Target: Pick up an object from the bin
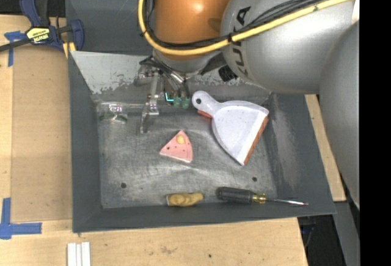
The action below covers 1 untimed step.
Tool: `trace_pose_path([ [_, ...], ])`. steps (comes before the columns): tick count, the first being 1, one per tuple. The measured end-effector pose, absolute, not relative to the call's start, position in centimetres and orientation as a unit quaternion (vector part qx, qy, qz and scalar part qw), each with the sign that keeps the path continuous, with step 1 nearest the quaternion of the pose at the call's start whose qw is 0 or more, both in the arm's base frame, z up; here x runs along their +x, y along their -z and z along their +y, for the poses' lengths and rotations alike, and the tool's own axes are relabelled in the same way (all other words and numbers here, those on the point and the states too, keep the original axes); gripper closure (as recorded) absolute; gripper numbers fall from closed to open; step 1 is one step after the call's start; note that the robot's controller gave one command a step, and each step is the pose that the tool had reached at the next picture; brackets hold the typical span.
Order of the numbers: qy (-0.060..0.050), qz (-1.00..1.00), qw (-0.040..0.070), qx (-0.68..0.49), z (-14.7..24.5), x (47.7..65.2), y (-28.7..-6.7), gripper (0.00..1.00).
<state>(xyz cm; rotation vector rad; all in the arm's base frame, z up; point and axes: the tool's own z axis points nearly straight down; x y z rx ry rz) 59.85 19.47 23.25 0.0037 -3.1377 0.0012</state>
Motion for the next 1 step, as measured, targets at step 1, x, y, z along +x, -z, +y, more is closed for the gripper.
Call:
trace_pose_path([
  [1,0.001,-1.0,-0.002,0.0,19.44,60.02,-23.67,0.0],
])
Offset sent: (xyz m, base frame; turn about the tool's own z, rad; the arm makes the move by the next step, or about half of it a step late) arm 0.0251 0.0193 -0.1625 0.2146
